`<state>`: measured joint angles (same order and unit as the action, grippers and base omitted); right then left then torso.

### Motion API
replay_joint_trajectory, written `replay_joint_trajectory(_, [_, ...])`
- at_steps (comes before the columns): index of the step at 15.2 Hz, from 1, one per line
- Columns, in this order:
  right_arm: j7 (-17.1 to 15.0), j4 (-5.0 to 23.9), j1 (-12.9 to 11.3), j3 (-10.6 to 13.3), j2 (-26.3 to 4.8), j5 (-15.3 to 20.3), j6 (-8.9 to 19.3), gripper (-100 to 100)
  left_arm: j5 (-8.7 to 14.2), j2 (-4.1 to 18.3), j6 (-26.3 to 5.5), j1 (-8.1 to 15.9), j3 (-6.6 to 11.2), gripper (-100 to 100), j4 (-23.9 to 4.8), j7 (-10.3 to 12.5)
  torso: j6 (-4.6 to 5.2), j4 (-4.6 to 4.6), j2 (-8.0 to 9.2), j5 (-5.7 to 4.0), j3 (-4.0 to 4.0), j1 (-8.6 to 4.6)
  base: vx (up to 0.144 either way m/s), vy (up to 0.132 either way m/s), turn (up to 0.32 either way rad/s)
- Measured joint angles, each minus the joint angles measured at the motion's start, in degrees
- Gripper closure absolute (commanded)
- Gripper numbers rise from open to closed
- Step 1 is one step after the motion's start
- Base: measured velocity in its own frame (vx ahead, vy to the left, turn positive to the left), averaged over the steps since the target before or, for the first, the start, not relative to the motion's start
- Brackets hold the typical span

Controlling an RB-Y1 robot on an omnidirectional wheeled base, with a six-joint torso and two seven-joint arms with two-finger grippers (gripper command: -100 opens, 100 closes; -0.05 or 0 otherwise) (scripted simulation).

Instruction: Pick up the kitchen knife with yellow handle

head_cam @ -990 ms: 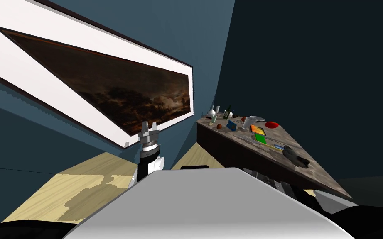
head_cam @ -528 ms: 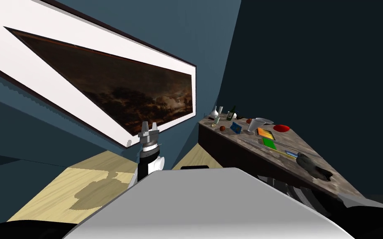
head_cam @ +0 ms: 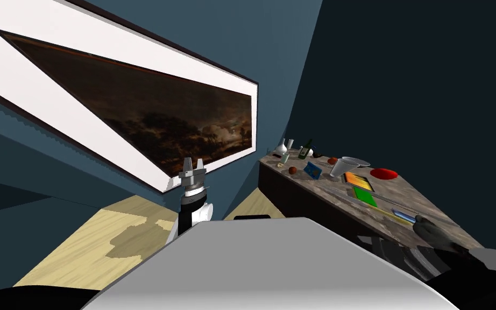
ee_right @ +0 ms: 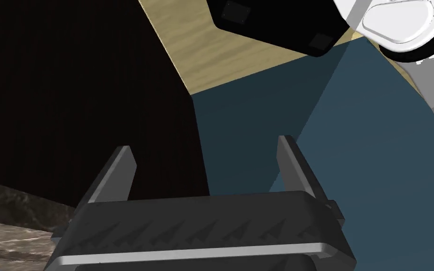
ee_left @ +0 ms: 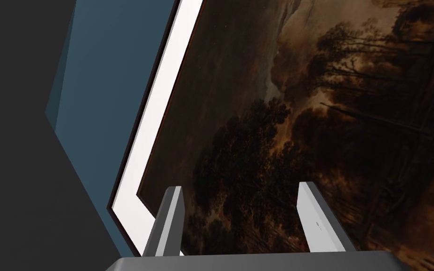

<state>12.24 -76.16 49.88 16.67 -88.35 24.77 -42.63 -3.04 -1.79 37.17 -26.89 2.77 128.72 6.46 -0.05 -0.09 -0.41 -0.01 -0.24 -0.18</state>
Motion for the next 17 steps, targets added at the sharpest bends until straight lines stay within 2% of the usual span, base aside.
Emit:
replay_joint_trajectory(2, [0.45,1.07,1.81,-0.68,-2.93,-0.38,-0.23,-100,0.00,0.00,0.00,0.00,0.00,0,0.00,0.00,-0.01,-0.01,-0.04,-0.01,-0.02,-0.08,0.103,-0.068,0.110])
replay_joint_trajectory(4, [0.18,2.28,1.33,0.06,-4.98,0.46,-0.07,-100,0.00,0.00,0.00,0.00,0.00,0,0.00,0.00,-0.02,-0.02,-0.08,-0.04,-0.05,-0.13,0.105,-0.084,0.101])
replay_joint_trajectory(6, [0.68,4.20,2.04,-0.05,-6.59,0.52,-0.36,-100,0.00,0.00,0.00,0.00,0.01,0,0.00,0.00,0.01,-0.02,-0.06,-0.04,-0.04,-0.18,0.121,-0.110,0.124])
replay_joint_trajectory(7, [0.69,6.36,0.59,0.82,-7.15,1.64,-1.09,-100,0.00,0.01,0.00,0.00,0.01,0,0.00,0.00,-0.03,-0.03,-0.17,-0.07,-0.09,-0.29,0.141,-0.147,0.135])
replay_joint_trajectory(9, [1.10,6.54,2.45,0.27,-9.35,1.04,-0.57,-100,0.00,0.01,0.00,-0.01,0.01,0,0.00,0.00,-0.01,-0.05,-0.24,-0.10,-0.14,-0.42,0.159,-0.167,0.124])
replay_joint_trajectory(12, [1.62,8.34,3.16,0.10,-12.06,1.03,-0.04,-100,0.00,0.02,0.00,-0.01,0.02,0,0.00,0.00,-0.02,-0.09,-0.37,-0.15,-0.22,-0.56,0.139,-0.159,0.113])
replay_joint_trajectory(15, [2.01,8.66,2.95,0.28,-10.95,1.30,0.77,-100,0.00,0.00,0.00,0.00,0.00,0,0.00,0.00,0.03,0.04,0.19,-0.05,0.10,0.08,-0.002,0.005,0.084])
replay_joint_trajectory(16, [2.11,9.13,2.03,0.75,-9.85,2.03,1.15,-100,0.00,-0.01,0.00,0.01,-0.01,0,0.00,0.00,0.06,0.07,0.33,-0.01,0.19,0.25,-0.015,0.024,0.017])
replay_joint_trajectory(17, [2.11,9.30,1.73,0.93,-9.55,2.30,1.24,100,0.00,-0.01,0.00,0.01,-0.01,0,0.00,0.00,0.06,0.09,0.39,0.03,0.23,0.31,-0.003,0.006,-0.002])
